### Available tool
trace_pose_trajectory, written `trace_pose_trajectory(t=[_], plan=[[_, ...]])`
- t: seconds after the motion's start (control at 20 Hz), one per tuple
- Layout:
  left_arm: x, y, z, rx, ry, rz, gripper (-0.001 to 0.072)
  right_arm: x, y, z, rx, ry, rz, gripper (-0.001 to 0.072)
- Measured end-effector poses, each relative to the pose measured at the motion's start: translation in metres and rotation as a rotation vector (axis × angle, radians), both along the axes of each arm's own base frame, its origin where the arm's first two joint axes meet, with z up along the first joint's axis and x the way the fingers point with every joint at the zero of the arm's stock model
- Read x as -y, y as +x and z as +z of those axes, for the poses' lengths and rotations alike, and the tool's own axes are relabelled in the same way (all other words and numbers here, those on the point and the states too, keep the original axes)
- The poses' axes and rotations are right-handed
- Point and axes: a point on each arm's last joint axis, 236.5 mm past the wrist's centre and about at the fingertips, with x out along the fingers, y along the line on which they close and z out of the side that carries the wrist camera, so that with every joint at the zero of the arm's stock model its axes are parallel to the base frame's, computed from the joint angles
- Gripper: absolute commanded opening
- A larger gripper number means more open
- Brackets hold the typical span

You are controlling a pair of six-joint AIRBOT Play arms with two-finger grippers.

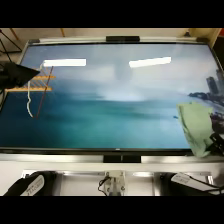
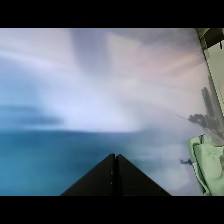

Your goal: Fold the shirts.

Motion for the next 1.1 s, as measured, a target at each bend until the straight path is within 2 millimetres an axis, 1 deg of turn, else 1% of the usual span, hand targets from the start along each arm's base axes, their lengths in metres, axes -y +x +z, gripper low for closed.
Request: trace_pose_trajectory(t=[0.05, 0.1, 0.15, 0.2, 0.3, 0.4, 0.5, 0.55, 0.6, 0.65, 0.7, 0.75, 0.8, 0.85, 0.9, 0.95, 1.0, 1.1], plan=[[0.000, -0.001, 0.000, -0.002, 0.000, -0.003, 0.0032, -0.001, -0.007, -0.003, -0.022, -0.002, 0.005, 0.0066], [0.001, -0.001, -0.001, -0.003, 0.000, -0.004, 0.0032, -0.002, -0.013, -0.006, -0.044, -0.002, 0.009, 0.0146], [0.001, -0.001, -0.001, -0.004, 0.000, -0.004, 0.0032, -0.002, -0.017, -0.008, -0.058, -0.005, 0.010, 0.0431], [0.001, -0.001, -0.001, -0.005, 0.000, -0.005, 0.0032, -0.002, -0.020, -0.009, -0.067, -0.006, 0.013, 0.0602], [0.001, -0.002, -0.001, -0.006, 0.000, -0.007, 0.0032, 0.000, -0.022, -0.007, -0.075, -0.011, 0.023, 0.0602], [0.001, -0.002, -0.001, -0.008, 0.000, -0.007, 0.0030, 0.007, -0.022, 0.004, -0.088, -0.021, 0.038, 0.0602], [0.001, -0.001, -0.005, -0.013, 0.009, -0.011, 0.0029, 0.023, -0.020, 0.029, -0.106, -0.061, 0.032, 0.0602], [0.003, 0.000, -0.007, -0.014, 0.020, -0.019, 0.0028, 0.034, -0.012, 0.047, -0.093, -0.099, 0.026, 0.0602], [0.005, 0.001, -0.012, -0.021, 0.037, -0.033, 0.0028, 0.044, 0.003, 0.064, -0.059, -0.145, 0.030, 0.0602], [0.009, 0.001, -0.021, -0.037, 0.067, -0.049, 0.0028, 0.053, 0.027, 0.085, 0.001, -0.201, 0.053, 0.0602], [0.012, 0.003, -0.031, -0.058, 0.110, -0.062, 0.0028, 0.058, 0.054, 0.105, 0.070, -0.254, 0.085, 0.0602], [0.015, 0.004, -0.046, -0.105, 0.171, -0.075, 0.0028, 0.057, 0.089, 0.127, 0.159, -0.314, 0.141, 0.0602], [0.016, 0.004, -0.064, -0.161, 0.254, -0.087, 0.0029, 0.048, 0.124, 0.146, 0.246, -0.355, 0.202, 0.0602], [0.015, 0.004, -0.085, -0.227, 0.362, -0.102, 0.0040, 0.029, 0.160, 0.164, 0.332, -0.382, 0.273, 0.0602], [0.012, 0.002, -0.104, -0.292, 0.472, -0.116, 0.0240, 0.006, 0.188, 0.175, 0.394, -0.389, 0.335, 0.0602], [0.008, 0.002, -0.123, -0.351, 0.581, -0.125, 0.0546, -0.024, 0.214, 0.182, 0.446, -0.380, 0.397, 0.0602], [0.007, 0.002, -0.136, -0.394, 0.658, -0.134, 0.0591, -0.054, 0.233, 0.182, 0.478, -0.345, 0.445, 0.0602], [0.013, 0.000, -0.161, -0.463, 0.750, -0.170, 0.0590, -0.108, 0.250, 0.172, 0.485, -0.242, 0.515, 0.0602]])
